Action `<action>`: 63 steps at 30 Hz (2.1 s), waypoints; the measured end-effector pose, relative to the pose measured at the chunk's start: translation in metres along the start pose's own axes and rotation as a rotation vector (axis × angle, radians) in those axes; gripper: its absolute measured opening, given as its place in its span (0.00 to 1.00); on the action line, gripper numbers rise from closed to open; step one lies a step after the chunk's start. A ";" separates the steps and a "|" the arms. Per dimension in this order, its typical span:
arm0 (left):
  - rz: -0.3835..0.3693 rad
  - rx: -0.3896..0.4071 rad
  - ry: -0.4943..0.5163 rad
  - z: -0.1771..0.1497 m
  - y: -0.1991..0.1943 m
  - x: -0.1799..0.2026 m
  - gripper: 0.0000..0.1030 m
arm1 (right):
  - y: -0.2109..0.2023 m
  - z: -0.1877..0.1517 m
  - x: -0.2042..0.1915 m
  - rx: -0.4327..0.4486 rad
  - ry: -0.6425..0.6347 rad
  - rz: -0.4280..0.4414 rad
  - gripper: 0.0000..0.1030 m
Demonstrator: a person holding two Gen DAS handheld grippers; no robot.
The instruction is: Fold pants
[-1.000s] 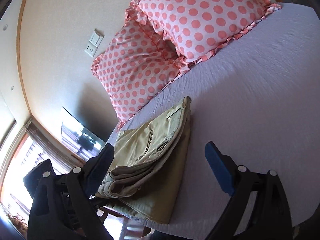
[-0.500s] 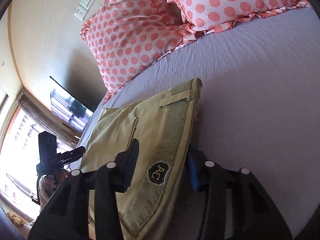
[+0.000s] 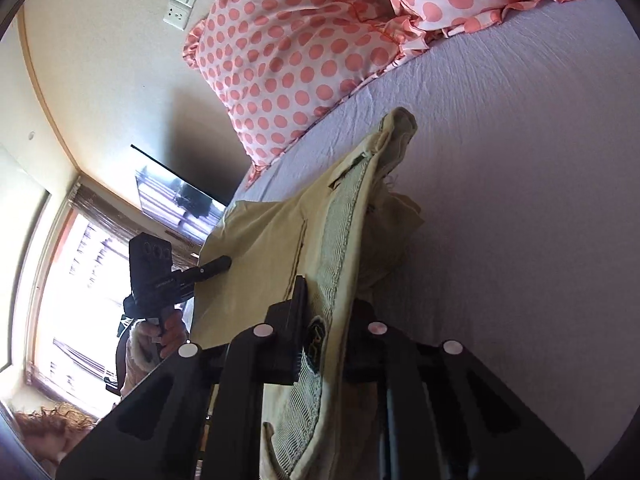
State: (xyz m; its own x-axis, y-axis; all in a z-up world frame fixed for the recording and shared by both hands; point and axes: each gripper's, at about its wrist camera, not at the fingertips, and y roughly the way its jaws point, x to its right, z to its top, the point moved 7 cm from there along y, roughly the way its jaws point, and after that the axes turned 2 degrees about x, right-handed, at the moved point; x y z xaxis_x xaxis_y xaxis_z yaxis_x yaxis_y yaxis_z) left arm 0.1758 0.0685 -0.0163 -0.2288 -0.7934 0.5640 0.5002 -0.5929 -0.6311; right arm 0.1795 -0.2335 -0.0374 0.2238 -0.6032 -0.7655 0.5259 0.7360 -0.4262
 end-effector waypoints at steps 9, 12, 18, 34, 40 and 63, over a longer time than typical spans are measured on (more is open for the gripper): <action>0.125 0.174 0.227 0.091 0.014 0.053 0.07 | 0.001 0.102 -0.015 0.148 -0.087 -0.017 0.11; 0.235 0.172 0.238 0.121 0.054 0.038 0.10 | 0.009 0.132 0.009 0.204 -0.067 -0.119 0.11; 0.485 0.135 0.217 0.125 0.080 -0.002 0.32 | 0.023 0.122 0.060 0.158 -0.031 -0.489 0.42; 0.335 0.046 0.198 0.031 0.073 0.047 0.64 | 0.011 0.071 0.010 0.133 0.095 -0.285 0.85; 0.512 0.099 0.239 -0.031 0.020 0.051 0.96 | -0.021 0.003 -0.023 0.207 -0.144 -0.613 0.99; 0.632 0.186 0.234 -0.100 0.004 0.047 0.98 | 0.007 -0.064 -0.018 0.236 -0.342 -0.869 0.99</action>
State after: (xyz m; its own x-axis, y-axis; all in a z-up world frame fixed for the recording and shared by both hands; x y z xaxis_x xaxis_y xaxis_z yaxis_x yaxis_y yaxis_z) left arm 0.0837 0.0155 -0.0457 -0.0101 -0.9997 -0.0237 0.7266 0.0090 -0.6870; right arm 0.1274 -0.1977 -0.0576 -0.1141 -0.9930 -0.0301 0.7640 -0.0684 -0.6416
